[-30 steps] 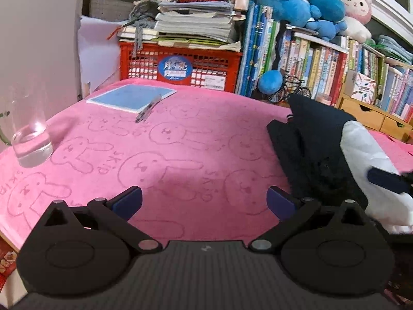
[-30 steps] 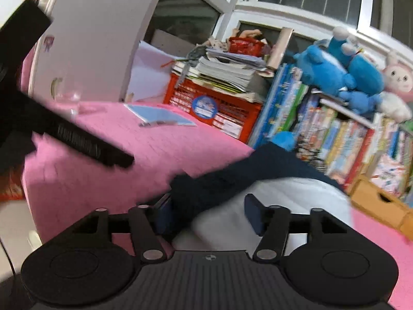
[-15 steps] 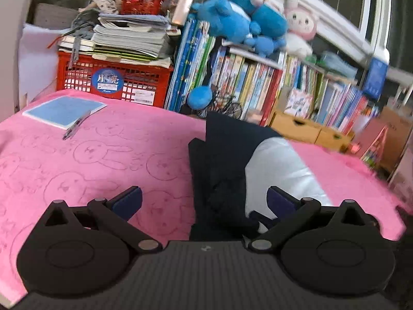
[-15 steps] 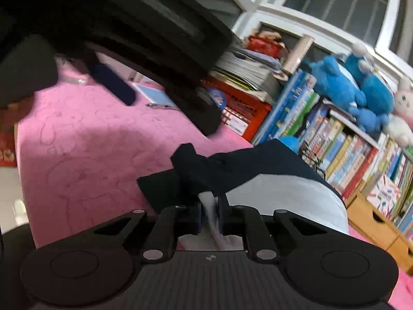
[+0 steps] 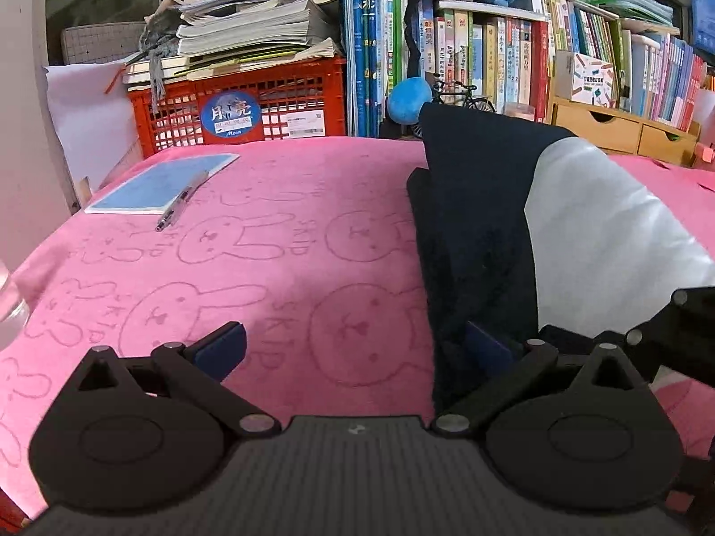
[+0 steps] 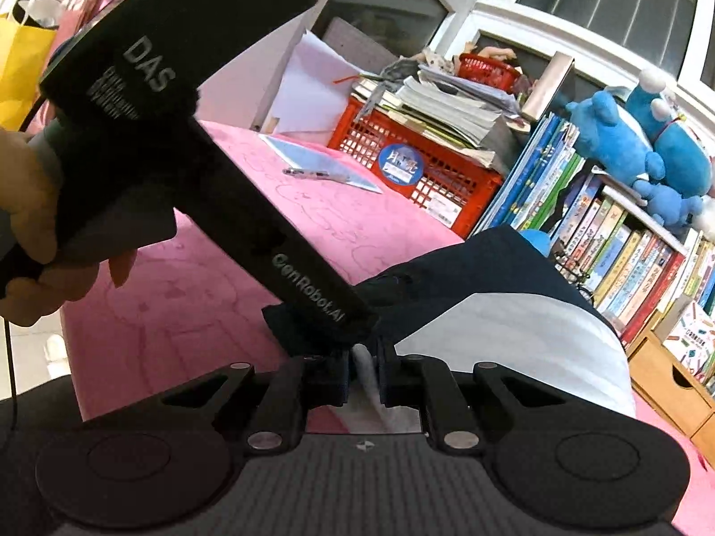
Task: Fold clothes
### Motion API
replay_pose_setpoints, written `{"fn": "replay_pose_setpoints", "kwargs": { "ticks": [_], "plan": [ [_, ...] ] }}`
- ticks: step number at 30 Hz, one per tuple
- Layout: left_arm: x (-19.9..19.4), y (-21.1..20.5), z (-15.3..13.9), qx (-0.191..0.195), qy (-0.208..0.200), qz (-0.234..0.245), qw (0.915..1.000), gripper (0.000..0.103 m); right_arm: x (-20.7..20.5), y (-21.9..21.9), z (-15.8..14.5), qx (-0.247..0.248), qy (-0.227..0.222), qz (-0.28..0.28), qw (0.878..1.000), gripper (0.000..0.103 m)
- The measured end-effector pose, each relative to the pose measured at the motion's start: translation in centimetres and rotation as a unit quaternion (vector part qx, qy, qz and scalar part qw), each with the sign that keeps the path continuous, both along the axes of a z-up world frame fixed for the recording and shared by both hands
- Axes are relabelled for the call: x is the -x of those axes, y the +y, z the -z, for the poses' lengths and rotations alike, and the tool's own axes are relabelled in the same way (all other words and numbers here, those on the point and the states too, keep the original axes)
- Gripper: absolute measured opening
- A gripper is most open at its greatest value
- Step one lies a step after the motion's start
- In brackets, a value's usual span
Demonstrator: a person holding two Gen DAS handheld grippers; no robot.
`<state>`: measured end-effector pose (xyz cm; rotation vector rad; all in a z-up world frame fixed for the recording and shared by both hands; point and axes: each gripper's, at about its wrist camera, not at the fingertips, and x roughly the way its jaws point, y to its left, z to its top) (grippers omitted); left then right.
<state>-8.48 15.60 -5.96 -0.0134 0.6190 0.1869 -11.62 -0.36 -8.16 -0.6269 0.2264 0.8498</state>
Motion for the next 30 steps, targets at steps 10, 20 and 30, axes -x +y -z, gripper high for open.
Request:
{"fn": "replay_pose_setpoints", "kwargs": {
  "ticks": [10, 20, 30],
  "plan": [
    [0.8, 1.9, 1.2, 0.012, 0.012, -0.036, 0.9992, 0.103, -4.0, -3.5, -4.2, -0.098, 0.129, -0.002, 0.987, 0.021],
    [3.0, 4.3, 0.3, 0.044, -0.004, -0.048, 0.9979, 0.103, -7.2, 0.9, -4.6, -0.102, 0.156, 0.001, 0.982, 0.036],
    [1.6, 4.3, -4.5, 0.126, -0.083, 0.035, 0.9880, 0.103, -1.1, -0.2, -3.6, -0.039, 0.107, -0.121, 0.986, 0.026]
  ]
}}
